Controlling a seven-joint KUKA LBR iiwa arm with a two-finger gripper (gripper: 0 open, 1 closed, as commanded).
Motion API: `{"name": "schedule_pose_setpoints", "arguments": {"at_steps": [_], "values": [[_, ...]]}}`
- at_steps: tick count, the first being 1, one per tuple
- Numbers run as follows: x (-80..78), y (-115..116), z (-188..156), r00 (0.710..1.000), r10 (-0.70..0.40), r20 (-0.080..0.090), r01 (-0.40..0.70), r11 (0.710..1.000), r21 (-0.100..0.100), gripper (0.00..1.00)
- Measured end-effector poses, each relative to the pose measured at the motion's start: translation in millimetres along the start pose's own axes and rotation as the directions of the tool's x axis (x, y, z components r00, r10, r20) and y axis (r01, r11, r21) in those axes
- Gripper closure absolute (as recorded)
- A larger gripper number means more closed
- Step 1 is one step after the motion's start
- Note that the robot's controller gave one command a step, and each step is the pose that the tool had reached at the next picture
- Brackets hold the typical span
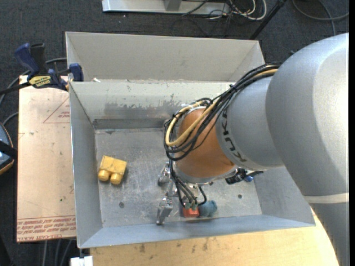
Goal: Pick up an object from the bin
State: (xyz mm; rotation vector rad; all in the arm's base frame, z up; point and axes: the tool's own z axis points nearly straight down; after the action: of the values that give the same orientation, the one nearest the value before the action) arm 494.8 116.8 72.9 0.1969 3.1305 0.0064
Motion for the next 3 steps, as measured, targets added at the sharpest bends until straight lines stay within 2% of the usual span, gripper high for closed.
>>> {"name": "schedule_pose_setpoints", "arguments": {"at_steps": [1,2,3], "values": [[-9.5,-65.0,-12.1,0.991,-0.131,-0.005,0.131,0.991,0.006,0.0],[-42.8,-143.0,-1.7,0.919,-0.393,0.004,0.393,0.919,0.001,0.0],[-43.2,-144.1,-2.6,0.919,-0.393,0.003,0.393,0.919,0.003,1.0]]}}
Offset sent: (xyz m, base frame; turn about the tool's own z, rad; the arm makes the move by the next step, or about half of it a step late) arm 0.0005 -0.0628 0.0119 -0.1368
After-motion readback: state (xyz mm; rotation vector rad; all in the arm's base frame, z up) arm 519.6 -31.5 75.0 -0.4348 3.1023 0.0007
